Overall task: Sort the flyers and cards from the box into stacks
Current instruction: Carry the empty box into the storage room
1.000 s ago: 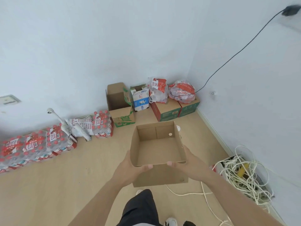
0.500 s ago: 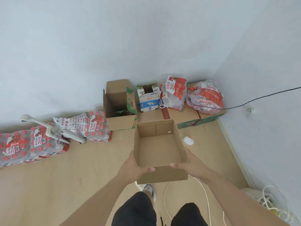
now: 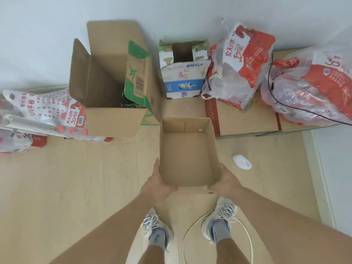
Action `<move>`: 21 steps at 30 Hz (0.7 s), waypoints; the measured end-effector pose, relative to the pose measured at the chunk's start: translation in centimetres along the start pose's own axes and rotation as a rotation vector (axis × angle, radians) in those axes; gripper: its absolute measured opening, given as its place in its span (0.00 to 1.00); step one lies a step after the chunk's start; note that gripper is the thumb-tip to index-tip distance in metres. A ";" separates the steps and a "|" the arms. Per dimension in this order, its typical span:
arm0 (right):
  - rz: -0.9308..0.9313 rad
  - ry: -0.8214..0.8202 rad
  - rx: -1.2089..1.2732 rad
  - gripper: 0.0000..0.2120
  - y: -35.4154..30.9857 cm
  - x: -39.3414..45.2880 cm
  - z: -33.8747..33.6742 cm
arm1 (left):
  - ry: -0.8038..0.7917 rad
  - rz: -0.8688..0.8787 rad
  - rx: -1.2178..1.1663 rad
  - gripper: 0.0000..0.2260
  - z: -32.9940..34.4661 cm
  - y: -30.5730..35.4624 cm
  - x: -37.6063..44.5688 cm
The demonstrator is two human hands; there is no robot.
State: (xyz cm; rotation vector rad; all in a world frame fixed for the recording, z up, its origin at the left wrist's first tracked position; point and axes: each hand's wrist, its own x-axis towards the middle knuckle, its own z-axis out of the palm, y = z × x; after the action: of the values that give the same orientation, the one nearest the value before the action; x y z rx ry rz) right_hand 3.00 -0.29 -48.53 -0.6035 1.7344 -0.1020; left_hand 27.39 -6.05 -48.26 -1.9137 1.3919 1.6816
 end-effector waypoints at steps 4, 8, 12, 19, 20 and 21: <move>0.006 0.036 -0.034 0.41 2.9 9.2 0.7 | 0.018 -0.043 -0.177 0.59 3.6 -2.1 8.3; 0.070 0.082 0.042 0.41 4.8 15.3 1.5 | -0.026 -0.137 -0.427 0.63 6.3 -3.1 14.2; 0.181 0.224 0.242 0.38 5.5 18.2 3.5 | 0.044 -0.205 -0.551 0.49 7.9 -4.3 17.5; 0.237 0.303 0.595 0.38 1.5 21.8 3.6 | 0.125 -0.115 -0.494 0.35 5.8 0.3 21.0; 0.240 0.291 0.610 0.37 0.5 22.1 2.9 | 0.138 -0.109 -0.508 0.39 5.2 1.3 21.4; 0.248 0.274 0.601 0.34 -0.6 22.2 2.2 | 0.150 -0.104 -0.506 0.40 4.5 2.0 21.9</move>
State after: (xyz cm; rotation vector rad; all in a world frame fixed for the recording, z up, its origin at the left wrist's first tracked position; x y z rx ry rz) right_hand 2.43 -10.13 -68.58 0.0723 1.9022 -0.5296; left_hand 20.47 -14.54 -67.81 -2.3691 0.9460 2.0150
